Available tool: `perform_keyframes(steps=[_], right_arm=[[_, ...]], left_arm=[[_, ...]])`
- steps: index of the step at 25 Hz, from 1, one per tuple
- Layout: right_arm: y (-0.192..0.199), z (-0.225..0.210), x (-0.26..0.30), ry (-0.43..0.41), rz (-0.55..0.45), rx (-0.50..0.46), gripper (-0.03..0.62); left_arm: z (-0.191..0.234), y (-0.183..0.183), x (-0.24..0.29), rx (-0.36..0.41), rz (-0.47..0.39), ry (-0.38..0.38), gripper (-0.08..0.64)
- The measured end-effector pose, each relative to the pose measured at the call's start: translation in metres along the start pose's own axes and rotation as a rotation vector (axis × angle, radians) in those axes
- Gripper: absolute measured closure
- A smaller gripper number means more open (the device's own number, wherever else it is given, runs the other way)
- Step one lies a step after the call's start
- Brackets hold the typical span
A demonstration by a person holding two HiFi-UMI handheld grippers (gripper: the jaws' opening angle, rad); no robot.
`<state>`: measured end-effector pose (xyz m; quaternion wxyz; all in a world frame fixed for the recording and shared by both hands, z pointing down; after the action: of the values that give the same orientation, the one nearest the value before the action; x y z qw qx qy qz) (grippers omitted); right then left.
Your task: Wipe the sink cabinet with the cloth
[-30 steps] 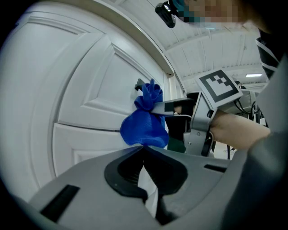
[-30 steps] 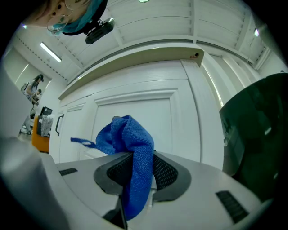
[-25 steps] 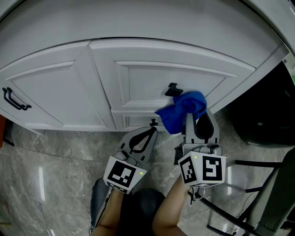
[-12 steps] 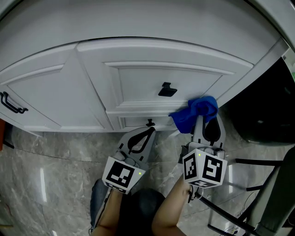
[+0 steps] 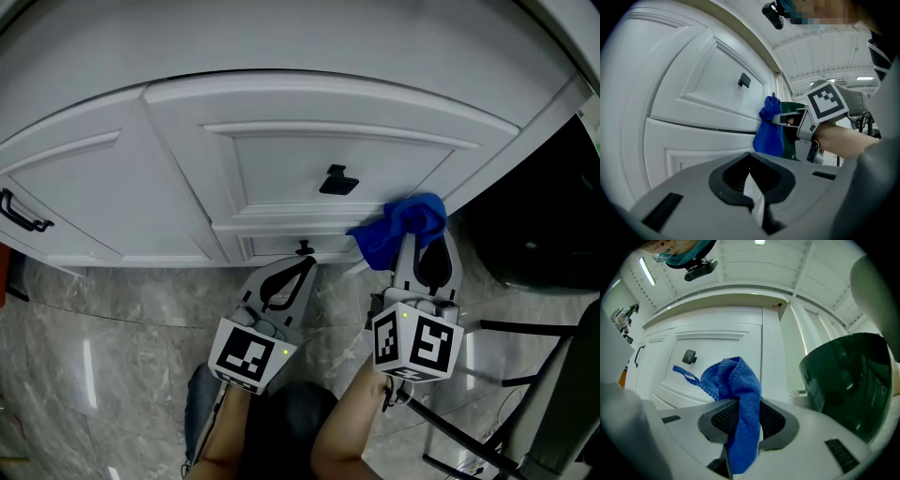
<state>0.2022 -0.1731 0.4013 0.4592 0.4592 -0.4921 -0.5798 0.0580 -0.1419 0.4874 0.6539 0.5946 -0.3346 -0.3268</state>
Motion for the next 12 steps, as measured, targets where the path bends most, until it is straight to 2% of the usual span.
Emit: perform_keyframes(steps=[6, 10, 12], right_arm=[[0.0, -0.001, 0.002, -0.037, -0.003, -0.004, 0.469], [0.003, -0.001, 0.0, -0.066, 0.011, -0.045, 0.471], [0.014, -0.003, -0.003, -0.065, 0.064, -0.098, 0.471]], left_arm=[[-0.01, -0.001, -0.004, 0.036, 0.026, 0.009, 0.555], [-0.018, 0.001, -0.012, 0.009, 0.051, 0.025, 0.555], [-0.019, 0.002, -0.017, -0.01, 0.056, 0.025, 0.555]])
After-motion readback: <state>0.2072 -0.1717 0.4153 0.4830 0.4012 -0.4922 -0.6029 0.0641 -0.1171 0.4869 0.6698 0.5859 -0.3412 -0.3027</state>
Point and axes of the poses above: the fingertips, and each gripper's own axes: x forward along the fingers, z to its left, y out of its underside, the point moved 2 cm from there along -x, backward along the fingers, and after that the axes turned 7 degrees about -y, right-handed, at the moved point
